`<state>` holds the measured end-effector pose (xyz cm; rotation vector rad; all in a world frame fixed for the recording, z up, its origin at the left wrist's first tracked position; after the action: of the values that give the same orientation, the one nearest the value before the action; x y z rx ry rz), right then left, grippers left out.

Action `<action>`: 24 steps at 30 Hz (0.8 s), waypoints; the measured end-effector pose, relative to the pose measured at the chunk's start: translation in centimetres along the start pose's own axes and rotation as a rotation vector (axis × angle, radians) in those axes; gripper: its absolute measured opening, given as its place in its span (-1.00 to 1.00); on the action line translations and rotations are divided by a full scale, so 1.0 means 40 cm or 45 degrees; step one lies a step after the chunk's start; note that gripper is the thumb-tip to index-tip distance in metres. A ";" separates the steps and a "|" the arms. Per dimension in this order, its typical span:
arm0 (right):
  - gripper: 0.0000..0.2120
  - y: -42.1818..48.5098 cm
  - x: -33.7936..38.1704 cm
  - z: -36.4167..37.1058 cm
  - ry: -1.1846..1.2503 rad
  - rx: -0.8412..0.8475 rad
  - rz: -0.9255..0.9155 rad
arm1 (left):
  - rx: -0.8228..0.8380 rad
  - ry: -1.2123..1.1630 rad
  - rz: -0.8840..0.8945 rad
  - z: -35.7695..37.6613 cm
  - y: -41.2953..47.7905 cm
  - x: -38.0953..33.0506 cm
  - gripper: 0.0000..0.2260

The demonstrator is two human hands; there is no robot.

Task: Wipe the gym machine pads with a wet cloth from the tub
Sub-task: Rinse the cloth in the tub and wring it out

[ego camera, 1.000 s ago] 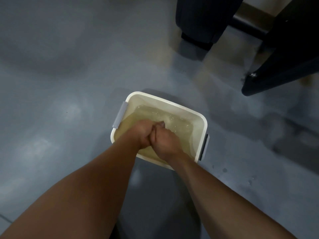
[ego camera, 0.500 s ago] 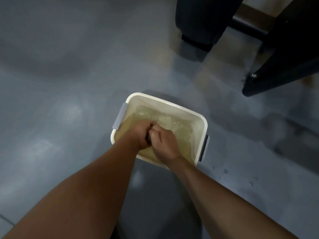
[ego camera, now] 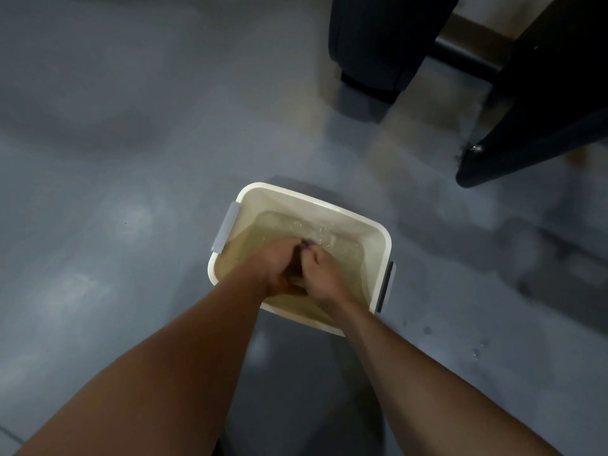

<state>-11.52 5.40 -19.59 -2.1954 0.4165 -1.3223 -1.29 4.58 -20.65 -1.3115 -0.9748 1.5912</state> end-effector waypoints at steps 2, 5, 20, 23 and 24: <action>-0.69 -0.005 0.015 -0.011 0.090 -0.174 -0.169 | -0.001 -0.166 -0.007 -0.003 0.003 -0.011 -0.75; -0.66 -0.022 0.064 0.000 -0.093 -0.148 -0.413 | 0.000 -0.225 0.053 -0.009 0.012 -0.038 -0.78; -0.68 0.022 -0.004 0.023 -0.092 0.095 0.035 | 0.001 0.310 0.246 -0.009 -0.027 -0.030 -0.81; -0.65 -0.011 0.061 0.013 0.045 -0.112 -0.198 | -0.080 -0.055 0.175 -0.030 -0.020 -0.034 -0.77; -0.69 -0.019 0.071 0.022 0.040 -0.137 -0.284 | -0.141 0.031 0.233 -0.044 -0.018 -0.042 -0.78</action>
<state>-9.43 4.80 -17.43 -2.3690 0.2654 -1.4831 0.70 3.37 -19.67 -1.5301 -0.9628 1.6729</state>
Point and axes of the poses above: each hand's wrist, its own y-axis towards the middle knuckle, its own z-axis out of the palm, x = y × z, the point moved 5 cm from there along y, towards the middle knuckle, and after that the axes turned 3 degrees about -x, right-handed, at the moved point
